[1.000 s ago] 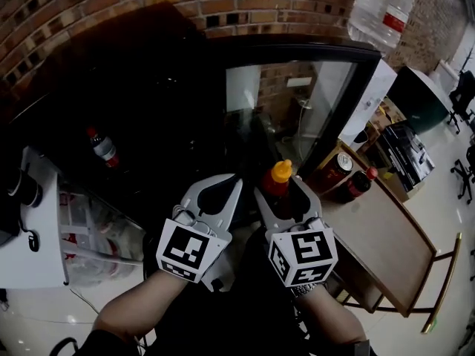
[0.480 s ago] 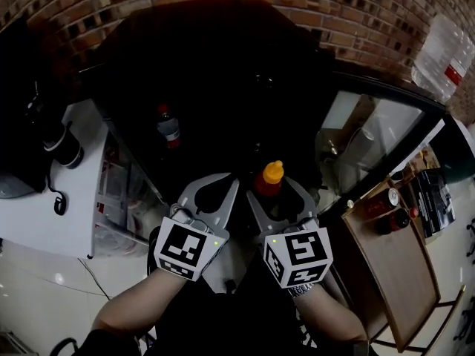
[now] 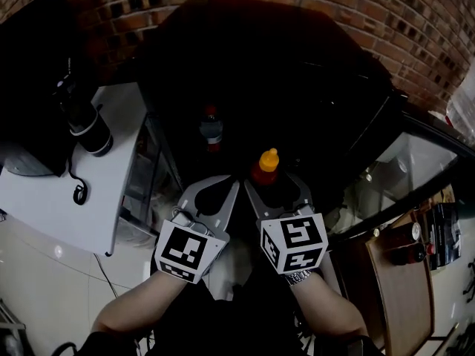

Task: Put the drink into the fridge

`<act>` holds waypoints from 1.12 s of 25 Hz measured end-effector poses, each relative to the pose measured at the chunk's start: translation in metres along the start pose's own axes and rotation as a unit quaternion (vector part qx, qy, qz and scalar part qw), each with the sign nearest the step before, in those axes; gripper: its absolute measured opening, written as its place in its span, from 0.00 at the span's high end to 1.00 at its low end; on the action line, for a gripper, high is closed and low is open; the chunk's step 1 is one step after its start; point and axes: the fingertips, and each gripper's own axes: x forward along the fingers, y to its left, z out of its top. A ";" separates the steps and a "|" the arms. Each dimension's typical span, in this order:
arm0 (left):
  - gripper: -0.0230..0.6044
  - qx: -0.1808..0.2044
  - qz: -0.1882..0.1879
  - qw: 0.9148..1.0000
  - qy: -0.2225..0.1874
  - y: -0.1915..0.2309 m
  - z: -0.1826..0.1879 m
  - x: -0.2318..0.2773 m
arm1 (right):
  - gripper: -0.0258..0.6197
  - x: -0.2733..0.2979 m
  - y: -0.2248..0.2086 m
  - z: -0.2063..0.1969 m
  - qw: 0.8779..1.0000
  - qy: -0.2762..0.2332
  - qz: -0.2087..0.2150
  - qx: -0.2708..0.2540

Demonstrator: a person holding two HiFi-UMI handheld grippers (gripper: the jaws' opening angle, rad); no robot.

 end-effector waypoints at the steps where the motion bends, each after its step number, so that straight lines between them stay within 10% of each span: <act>1: 0.96 0.003 0.001 1.000 0.003 0.005 -0.003 0.001 | 0.55 0.009 0.000 -0.001 1.000 0.001 0.003 0.000; 28: 0.96 0.006 0.025 1.000 0.017 0.055 -0.010 0.017 | 0.55 0.153 -0.019 -0.013 0.999 0.032 0.024 -0.020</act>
